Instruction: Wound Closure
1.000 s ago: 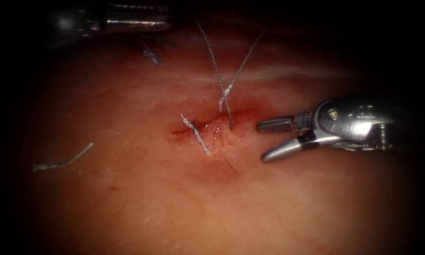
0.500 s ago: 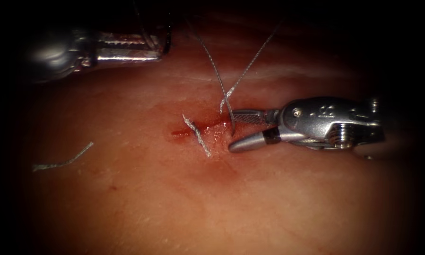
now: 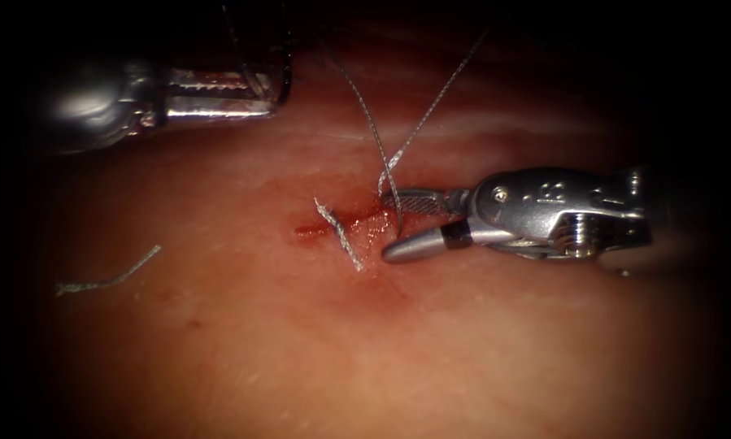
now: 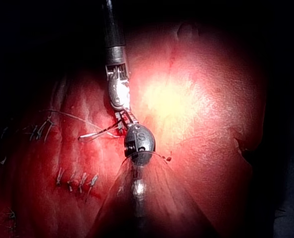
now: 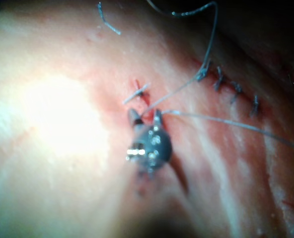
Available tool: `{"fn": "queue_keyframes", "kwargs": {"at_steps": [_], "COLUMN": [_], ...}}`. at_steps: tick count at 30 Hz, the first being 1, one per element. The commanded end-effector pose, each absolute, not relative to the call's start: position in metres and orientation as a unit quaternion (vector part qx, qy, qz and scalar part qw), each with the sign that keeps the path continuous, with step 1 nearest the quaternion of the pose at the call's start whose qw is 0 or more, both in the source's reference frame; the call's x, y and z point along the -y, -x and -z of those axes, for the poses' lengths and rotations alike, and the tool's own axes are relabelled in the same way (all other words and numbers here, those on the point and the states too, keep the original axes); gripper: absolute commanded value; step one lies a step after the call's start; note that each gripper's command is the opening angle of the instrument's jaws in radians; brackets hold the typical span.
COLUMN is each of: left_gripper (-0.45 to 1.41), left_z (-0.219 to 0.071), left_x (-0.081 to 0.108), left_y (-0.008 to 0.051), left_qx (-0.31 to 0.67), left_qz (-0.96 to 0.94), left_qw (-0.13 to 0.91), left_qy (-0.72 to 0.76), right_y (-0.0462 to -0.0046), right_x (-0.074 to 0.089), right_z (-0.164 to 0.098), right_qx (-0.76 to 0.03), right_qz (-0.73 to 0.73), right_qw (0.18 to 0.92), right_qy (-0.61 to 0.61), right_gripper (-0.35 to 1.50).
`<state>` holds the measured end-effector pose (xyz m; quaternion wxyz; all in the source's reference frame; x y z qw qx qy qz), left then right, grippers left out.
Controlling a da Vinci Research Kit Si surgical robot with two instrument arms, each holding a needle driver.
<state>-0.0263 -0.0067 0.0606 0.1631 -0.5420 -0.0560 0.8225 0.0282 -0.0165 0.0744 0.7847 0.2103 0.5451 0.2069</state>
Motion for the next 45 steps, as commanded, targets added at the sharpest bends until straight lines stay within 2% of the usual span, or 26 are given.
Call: {"fn": "queue_keyframes", "kwargs": {"at_steps": [1,6,18,19,21,24,27,29,45], "left_gripper": [-0.45,-0.45,-0.45,-0.45,-0.45,-0.45,-0.45,-0.45,-0.45], "left_z": [-0.0612,-0.0613,-0.0613,-0.0613,-0.0613,-0.0613,-0.0613,-0.0613,-0.0618], "left_x": [0.0070,0.0070,0.0071,0.0071,0.0071,0.0071,0.0071,0.0071,0.0079], "left_y": [0.0267,0.0265,0.0265,0.0265,0.0265,0.0265,0.0265,0.0265,0.0271], "left_qx": [0.056,0.056,0.056,0.056,0.056,0.056,0.056,0.056,0.054], "left_qz": [-0.822,-0.822,-0.822,-0.822,-0.822,-0.822,-0.822,-0.822,-0.823], "left_qw": [0.163,0.163,0.162,0.162,0.162,0.162,0.162,0.162,0.160], "left_qy": [0.542,0.542,0.542,0.542,0.542,0.542,0.542,0.542,0.543], "right_y": [-0.0291,-0.0305,-0.0302,-0.0301,-0.0296,-0.0292,-0.0288,-0.0285,-0.0262], "right_x": [0.0169,0.0182,0.0180,0.0180,0.0177,0.0174,0.0169,0.0165,0.0160], "right_z": [-0.0749,-0.0760,-0.0757,-0.0756,-0.0751,-0.0749,-0.0746,-0.0744,-0.0703], "right_qx": [-0.546,-0.547,-0.545,-0.545,-0.545,-0.545,-0.546,-0.547,-0.553], "right_qz": [-0.207,-0.200,-0.207,-0.207,-0.208,-0.210,-0.210,-0.207,-0.201], "right_qw": [0.784,0.784,0.781,0.781,0.780,0.779,0.778,0.779,0.772], "right_qy": [-0.211,-0.215,-0.223,-0.223,-0.226,-0.228,-0.228,-0.226,-0.242], "right_gripper": [0.46,0.46,0.46,0.43,0.11,0.09,-0.02,-0.35,-0.35]}}
